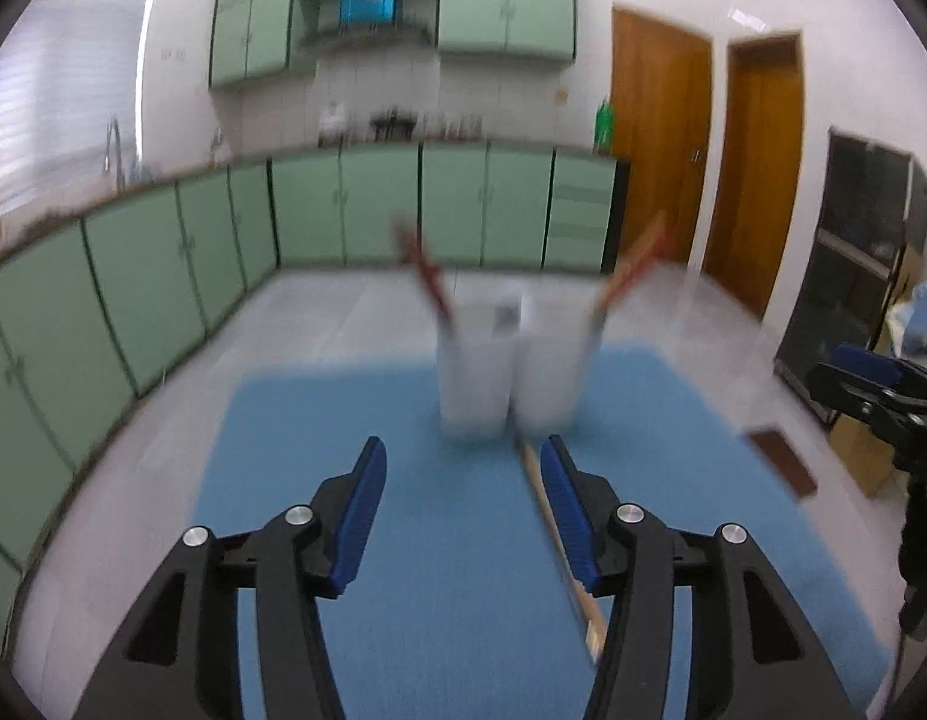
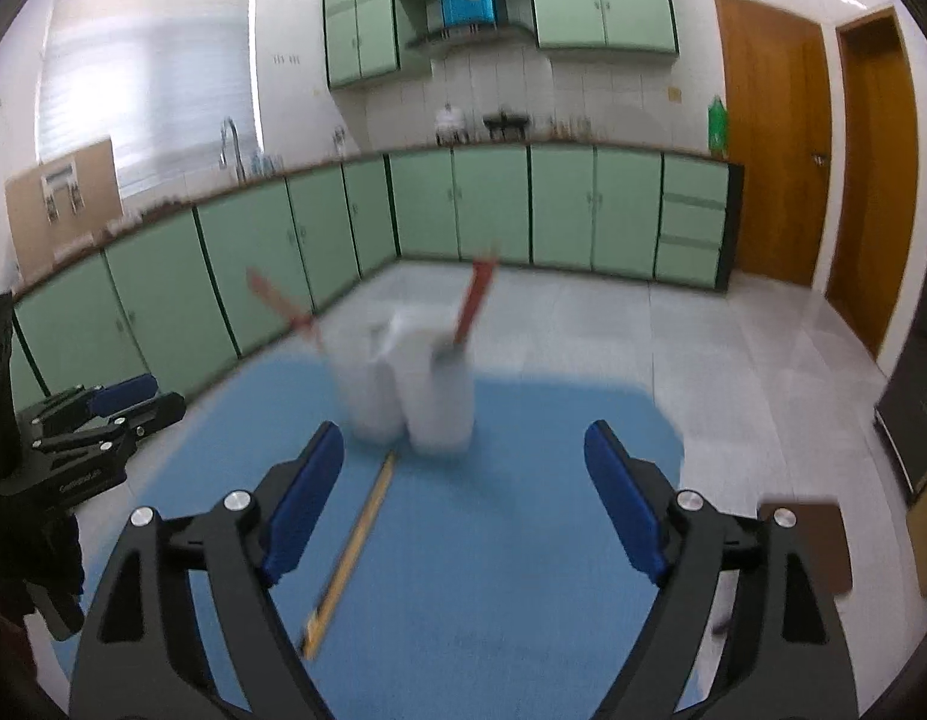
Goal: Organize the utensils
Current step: 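Drop the wooden chopstick into the holder and withdraw the right gripper, then grasp a black chopstick by its silver-banded end with the right gripper, then lift the black chopstick with the right gripper and carry it over the holder, then drop the black chopstick into the holder and withdraw the right gripper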
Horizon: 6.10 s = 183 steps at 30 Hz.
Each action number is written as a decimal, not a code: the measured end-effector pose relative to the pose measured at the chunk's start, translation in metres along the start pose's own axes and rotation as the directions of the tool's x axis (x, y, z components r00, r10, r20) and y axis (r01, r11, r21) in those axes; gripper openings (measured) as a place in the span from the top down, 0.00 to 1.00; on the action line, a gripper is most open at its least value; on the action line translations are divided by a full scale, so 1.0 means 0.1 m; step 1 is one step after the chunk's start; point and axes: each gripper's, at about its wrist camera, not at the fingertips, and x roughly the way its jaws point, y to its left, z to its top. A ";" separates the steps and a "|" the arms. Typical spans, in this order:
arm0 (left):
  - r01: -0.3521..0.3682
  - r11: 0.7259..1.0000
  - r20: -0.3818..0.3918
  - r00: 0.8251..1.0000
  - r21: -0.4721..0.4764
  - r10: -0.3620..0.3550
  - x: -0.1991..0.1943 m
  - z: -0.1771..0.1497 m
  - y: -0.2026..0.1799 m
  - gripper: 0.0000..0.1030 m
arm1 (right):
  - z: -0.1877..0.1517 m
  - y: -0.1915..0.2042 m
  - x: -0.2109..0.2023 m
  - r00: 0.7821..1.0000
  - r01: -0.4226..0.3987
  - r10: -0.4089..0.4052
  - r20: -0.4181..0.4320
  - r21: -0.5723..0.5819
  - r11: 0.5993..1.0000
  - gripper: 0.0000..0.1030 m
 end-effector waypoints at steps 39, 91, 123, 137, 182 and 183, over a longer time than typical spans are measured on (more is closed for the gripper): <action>-0.042 0.999 -0.272 0.962 -0.017 0.035 0.43 -1.15 -0.03 0.41 | -1.05 0.58 0.67 0.958 0.010 0.001 -0.288 0.037 0.999 0.35; -0.030 0.996 -0.263 0.963 0.079 0.050 0.54 -1.11 -0.88 0.93 | -1.28 0.06 0.41 0.960 0.060 -0.029 -0.277 0.104 0.993 0.93; 0.089 0.994 0.103 0.990 0.070 -0.096 -0.58 0.38 -0.51 0.94 | 0.41 -0.05 -0.58 0.994 -0.108 0.107 0.031 0.014 0.994 0.94; 0.149 0.983 0.154 0.975 0.104 -0.163 -0.58 0.87 -0.48 0.94 | 1.31 0.00 -0.42 0.979 -0.193 0.194 0.058 -0.019 0.981 0.94; 0.047 0.998 0.189 0.980 0.050 -0.056 -0.13 0.92 -0.23 0.25 | 1.00 -0.31 -0.15 0.987 0.008 -0.015 0.157 0.046 0.999 0.15; 0.051 0.998 0.178 0.982 0.032 -0.056 -0.18 0.83 -0.23 0.23 | 0.91 -0.32 -0.20 0.988 0.004 -0.012 0.152 0.052 0.999 0.14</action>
